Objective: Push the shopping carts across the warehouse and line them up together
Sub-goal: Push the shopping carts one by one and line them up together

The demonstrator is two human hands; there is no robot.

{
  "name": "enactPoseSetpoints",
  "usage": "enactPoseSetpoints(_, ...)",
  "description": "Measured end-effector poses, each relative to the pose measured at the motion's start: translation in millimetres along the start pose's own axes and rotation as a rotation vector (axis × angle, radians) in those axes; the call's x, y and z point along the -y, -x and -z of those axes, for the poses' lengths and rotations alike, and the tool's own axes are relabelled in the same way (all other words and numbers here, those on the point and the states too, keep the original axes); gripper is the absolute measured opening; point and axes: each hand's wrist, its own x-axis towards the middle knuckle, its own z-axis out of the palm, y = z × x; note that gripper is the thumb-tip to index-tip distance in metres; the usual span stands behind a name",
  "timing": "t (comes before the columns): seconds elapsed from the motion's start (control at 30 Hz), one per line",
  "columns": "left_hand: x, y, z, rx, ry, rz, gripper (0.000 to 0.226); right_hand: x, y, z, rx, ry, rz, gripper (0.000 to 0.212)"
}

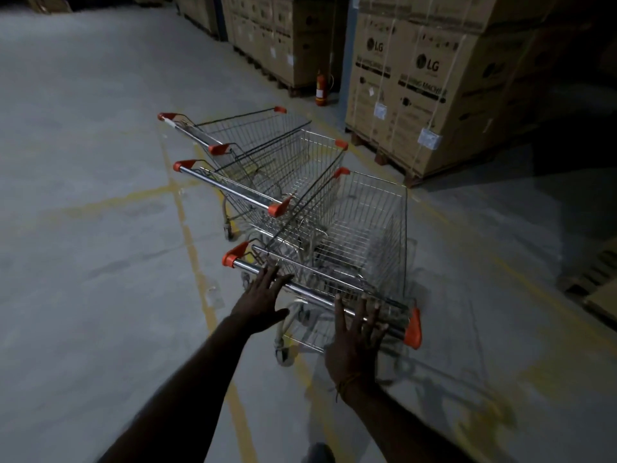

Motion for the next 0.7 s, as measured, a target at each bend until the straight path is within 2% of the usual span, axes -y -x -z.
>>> enactPoseSetpoints(0.23,32,-49,19,0.027,-0.02,-0.008,0.085,40,-45,-4,0.079,0.016,-0.073,0.115)
enactPoseSetpoints(0.4,52,-67,22,0.058,-0.032,-0.027,0.089,57,-60,-4,0.042,0.027,-0.101,0.11)
enactPoseSetpoints(0.7,74,-57,32,0.081,-0.047,-0.19,0.087,76,-53,23,0.136,0.1,-0.178,0.098)
